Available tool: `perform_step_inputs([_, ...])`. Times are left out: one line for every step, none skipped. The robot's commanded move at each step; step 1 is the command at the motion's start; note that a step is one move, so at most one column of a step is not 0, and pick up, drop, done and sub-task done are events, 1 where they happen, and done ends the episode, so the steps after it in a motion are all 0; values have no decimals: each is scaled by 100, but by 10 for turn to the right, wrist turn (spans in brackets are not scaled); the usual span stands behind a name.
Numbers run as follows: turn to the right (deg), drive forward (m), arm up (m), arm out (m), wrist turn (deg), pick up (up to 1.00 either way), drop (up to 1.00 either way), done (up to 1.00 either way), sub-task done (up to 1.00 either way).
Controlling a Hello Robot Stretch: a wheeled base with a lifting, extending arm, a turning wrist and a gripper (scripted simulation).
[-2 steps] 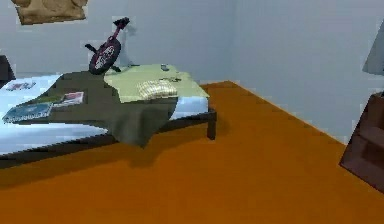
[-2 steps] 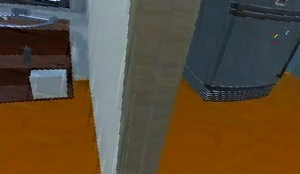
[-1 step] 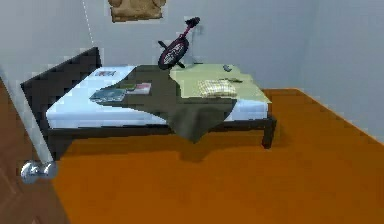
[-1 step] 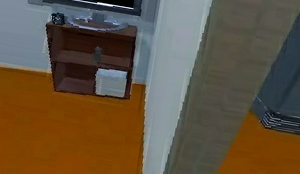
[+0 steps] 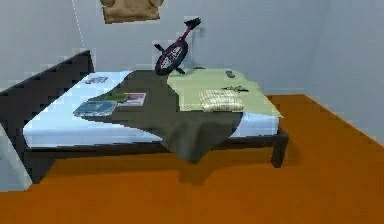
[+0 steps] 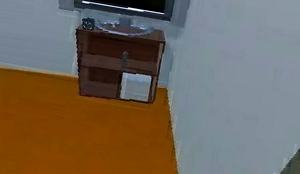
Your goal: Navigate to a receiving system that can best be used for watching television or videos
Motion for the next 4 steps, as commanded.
perform_step_inputs([450,0,0,0,0,0,0,0,0])
perform_step_inputs([420,0,0,0,0,0,0,0,0])
perform_step_inputs([0,100,0,0,0,0,0,0,0])
perform_step_inputs([120,0,0,0,0,0,0,0,0])
